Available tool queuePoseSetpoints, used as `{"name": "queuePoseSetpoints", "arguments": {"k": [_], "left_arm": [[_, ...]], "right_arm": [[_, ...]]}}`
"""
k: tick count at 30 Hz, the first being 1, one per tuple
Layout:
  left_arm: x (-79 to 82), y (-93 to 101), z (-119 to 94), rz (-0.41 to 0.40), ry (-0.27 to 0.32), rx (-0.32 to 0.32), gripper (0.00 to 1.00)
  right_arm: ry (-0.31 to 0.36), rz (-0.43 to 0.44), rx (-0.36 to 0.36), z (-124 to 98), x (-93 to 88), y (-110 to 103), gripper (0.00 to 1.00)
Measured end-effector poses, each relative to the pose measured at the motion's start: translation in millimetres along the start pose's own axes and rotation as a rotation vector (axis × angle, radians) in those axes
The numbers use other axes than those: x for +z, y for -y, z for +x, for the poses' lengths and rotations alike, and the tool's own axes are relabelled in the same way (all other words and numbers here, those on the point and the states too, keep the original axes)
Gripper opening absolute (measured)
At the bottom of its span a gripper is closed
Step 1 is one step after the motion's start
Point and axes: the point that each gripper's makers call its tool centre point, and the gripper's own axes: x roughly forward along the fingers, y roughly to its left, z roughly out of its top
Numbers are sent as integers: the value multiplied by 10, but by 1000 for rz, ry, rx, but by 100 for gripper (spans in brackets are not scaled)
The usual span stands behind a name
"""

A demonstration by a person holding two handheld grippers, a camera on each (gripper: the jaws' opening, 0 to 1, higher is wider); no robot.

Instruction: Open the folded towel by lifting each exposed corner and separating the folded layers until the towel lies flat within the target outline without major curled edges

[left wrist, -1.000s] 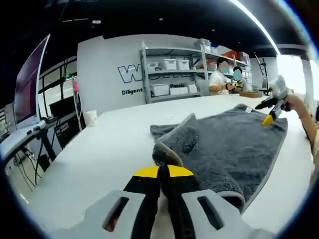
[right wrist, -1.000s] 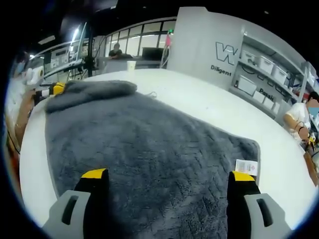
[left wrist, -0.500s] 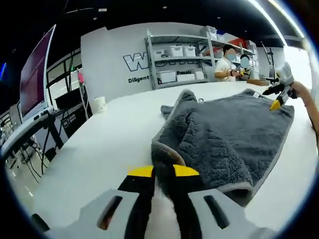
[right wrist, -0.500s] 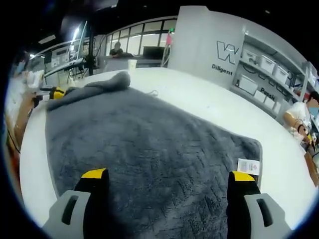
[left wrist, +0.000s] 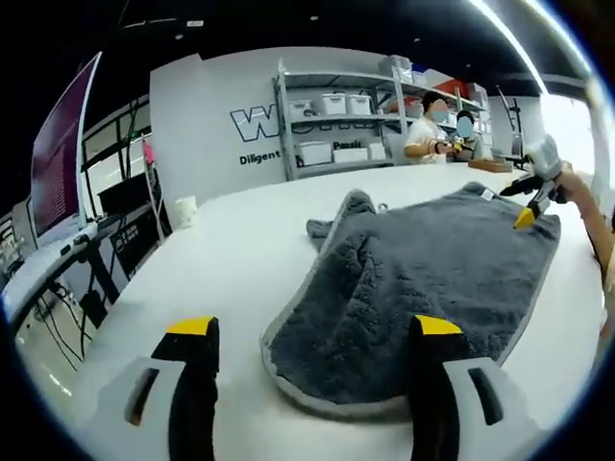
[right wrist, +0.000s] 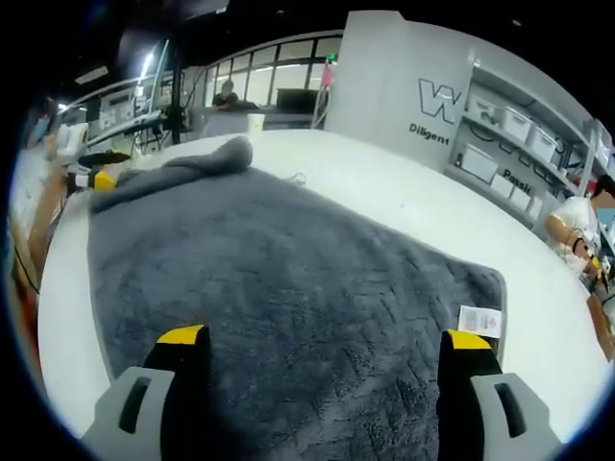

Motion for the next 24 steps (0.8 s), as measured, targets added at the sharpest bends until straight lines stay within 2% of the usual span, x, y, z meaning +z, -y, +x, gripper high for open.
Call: {"name": "queuePoseSetpoints", "arguments": {"k": [5, 9, 20, 24], "left_arm": [[248, -19, 127, 0, 49, -35, 82], [395, 49, 275, 3, 59, -118, 82], [618, 235, 652, 20, 12, -331, 75], [666, 240, 779, 1, 4, -380, 66]], "right_arm": [[0, -1, 2, 0, 1, -3, 99], [-1, 0, 0, -1, -2, 4, 99], [-11, -10, 11, 28, -18, -33, 98], [-19, -13, 13, 43, -37, -35, 98]]}}
